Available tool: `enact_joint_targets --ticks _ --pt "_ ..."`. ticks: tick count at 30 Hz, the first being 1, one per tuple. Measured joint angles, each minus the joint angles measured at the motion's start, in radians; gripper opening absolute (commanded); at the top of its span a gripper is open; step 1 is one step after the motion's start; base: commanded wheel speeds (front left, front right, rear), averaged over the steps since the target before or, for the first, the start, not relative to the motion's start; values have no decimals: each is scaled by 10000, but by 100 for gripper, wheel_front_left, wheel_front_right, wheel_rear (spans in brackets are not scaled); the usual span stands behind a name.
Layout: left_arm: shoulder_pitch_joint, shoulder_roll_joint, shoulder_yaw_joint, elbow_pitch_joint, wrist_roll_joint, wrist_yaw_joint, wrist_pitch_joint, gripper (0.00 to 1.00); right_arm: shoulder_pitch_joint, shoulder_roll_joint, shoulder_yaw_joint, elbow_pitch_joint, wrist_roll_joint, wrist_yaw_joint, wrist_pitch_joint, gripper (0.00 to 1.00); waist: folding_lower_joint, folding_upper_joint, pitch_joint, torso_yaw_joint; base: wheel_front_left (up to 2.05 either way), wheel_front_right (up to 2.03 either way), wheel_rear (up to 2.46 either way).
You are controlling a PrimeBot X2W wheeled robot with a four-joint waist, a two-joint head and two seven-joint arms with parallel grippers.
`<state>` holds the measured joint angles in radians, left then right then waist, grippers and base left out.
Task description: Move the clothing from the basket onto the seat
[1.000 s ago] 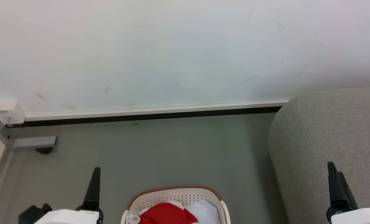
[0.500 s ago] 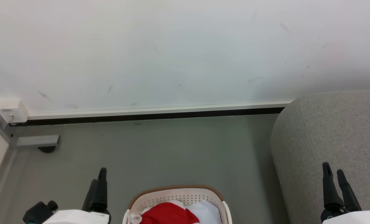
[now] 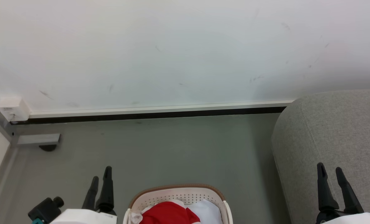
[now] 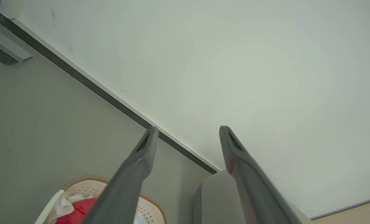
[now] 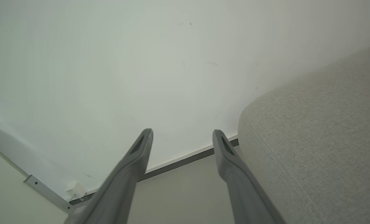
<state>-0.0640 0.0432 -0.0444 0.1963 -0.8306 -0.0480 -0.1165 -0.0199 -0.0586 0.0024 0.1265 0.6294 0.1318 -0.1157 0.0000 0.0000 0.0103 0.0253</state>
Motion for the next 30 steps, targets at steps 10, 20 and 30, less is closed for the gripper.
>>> enact_joint_targets --ticks 10,20,30 --pt "28 4 -176 -96 938 121 -272 100 25 -19 98 -113 -1108 0 -276 100 0 0 -13 -47 0 0 0" --pt "76 6 -305 -107 2044 184 -516 100 58 -33 169 -169 -2086 0 -529 100 0 0 -37 -55 0 0 0" --pt "139 10 -270 -65 3221 184 -777 100 116 -86 334 -123 -2819 0 -754 100 0 0 -80 -25 0 0 0"
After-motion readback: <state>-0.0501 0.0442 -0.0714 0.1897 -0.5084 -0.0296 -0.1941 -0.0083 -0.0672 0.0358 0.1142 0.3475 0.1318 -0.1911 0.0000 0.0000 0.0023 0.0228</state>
